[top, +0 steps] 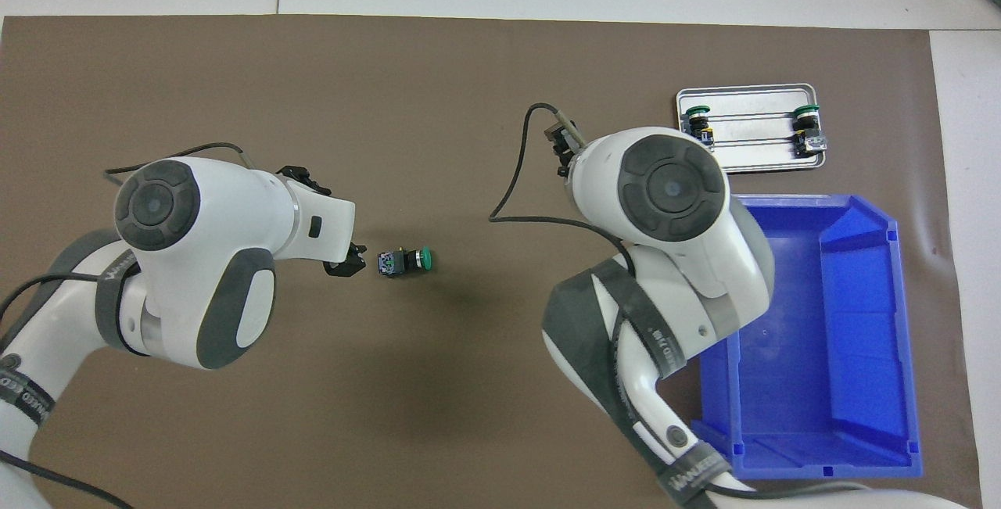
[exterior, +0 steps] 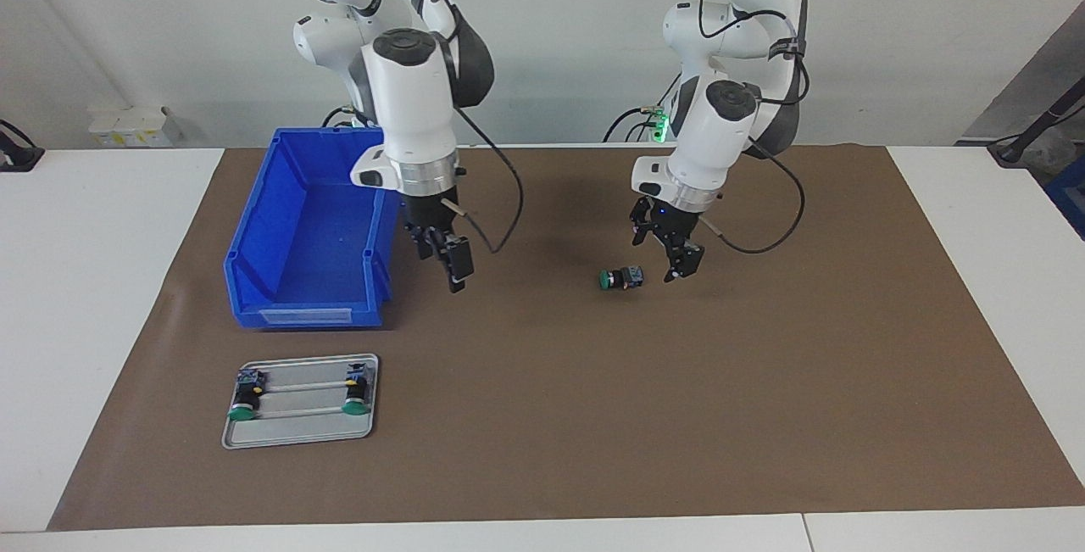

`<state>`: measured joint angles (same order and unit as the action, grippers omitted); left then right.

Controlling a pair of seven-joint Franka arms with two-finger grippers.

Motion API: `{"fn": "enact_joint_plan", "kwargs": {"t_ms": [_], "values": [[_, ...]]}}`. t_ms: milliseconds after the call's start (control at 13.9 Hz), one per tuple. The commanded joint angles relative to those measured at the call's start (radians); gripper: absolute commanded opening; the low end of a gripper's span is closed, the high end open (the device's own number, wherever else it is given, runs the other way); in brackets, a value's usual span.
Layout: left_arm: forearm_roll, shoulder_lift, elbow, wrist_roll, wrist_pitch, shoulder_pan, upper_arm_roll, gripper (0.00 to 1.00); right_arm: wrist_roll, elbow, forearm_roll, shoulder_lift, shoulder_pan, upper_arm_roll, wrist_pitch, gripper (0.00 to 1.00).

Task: Place and press button with both arms
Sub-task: 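Release the button and withdraw the right gripper while the left gripper nears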

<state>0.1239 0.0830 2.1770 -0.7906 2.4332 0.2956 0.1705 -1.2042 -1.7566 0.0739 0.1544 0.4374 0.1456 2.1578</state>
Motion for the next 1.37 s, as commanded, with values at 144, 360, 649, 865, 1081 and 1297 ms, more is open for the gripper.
{"fn": "enact_joint_plan", "kwargs": {"t_ms": [144, 360, 649, 865, 1081, 1297], "values": [[0.016, 0.098, 0.018, -0.026, 0.125, 0.071, -0.019, 0.96, 0.51, -0.029, -0.031, -0.075, -0.164, -0.014, -0.082, 0.99], [0.016, 0.155, 0.023, -0.018, 0.185, 0.093, -0.019, 0.93, 0.8, -0.027, -0.031, -0.11, -0.264, -0.012, -0.177, 0.99], [0.016, 0.164, 0.046, -0.015, 0.227, 0.093, -0.019, 0.81, 0.955, -0.009, -0.031, -0.142, -0.353, -0.008, -0.289, 0.99], [0.014, 0.164, 0.047, -0.026, 0.225, 0.094, -0.02, 0.71, 1.032, 0.139, -0.028, -0.144, -0.368, -0.003, -0.482, 0.99], [0.014, 0.161, 0.053, -0.03, 0.213, 0.099, -0.022, 0.56, 1.094, 0.215, -0.014, -0.174, -0.368, -0.003, -0.596, 0.99], [0.014, 0.156, 0.069, -0.044, 0.213, 0.099, -0.022, 0.56, 1.106, 0.194, -0.013, -0.197, -0.368, -0.006, -0.608, 0.99]]}}
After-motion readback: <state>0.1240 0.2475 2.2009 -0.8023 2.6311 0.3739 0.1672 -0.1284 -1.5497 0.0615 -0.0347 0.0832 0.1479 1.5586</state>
